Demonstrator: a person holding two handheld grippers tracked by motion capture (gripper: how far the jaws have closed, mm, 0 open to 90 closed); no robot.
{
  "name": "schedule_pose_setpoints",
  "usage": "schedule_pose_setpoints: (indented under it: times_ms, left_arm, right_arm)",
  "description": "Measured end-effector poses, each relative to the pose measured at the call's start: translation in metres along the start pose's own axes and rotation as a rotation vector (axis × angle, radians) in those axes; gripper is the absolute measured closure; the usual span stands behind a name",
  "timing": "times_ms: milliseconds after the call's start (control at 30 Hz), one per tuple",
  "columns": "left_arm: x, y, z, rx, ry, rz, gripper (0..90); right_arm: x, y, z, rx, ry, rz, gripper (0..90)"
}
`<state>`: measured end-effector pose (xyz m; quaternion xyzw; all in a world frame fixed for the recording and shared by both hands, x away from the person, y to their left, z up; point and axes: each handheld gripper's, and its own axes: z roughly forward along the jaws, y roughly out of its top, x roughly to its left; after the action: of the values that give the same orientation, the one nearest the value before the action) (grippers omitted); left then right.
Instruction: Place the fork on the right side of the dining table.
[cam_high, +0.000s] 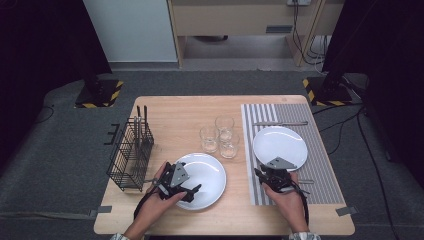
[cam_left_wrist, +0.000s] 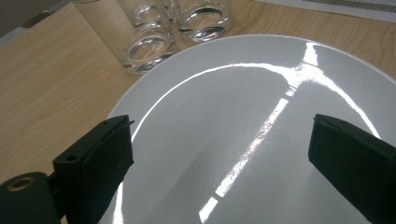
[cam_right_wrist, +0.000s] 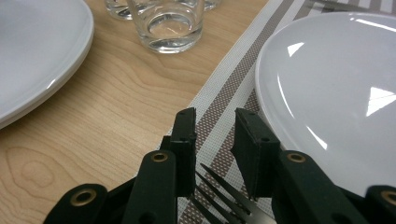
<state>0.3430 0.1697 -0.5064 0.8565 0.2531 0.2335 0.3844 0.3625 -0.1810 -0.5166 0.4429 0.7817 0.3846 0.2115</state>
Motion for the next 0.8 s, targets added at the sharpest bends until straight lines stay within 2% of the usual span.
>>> schedule_pose_setpoints:
  times_ms: [267, 800]
  left_arm:
    - [-0.0001, -0.0002, 0.0005, 0.005, -0.006, 0.003, 5.8]
    - [-0.0001, -0.0002, 0.0000, 0.003, -0.006, 0.004, 5.6]
  right_arm:
    - [-0.0011, -0.0016, 0.0007, 0.030, 0.014, -0.010, 74.4]
    - [-0.0054, -0.0065, -0.0067, 0.049, 0.021, -0.010, 72.9]
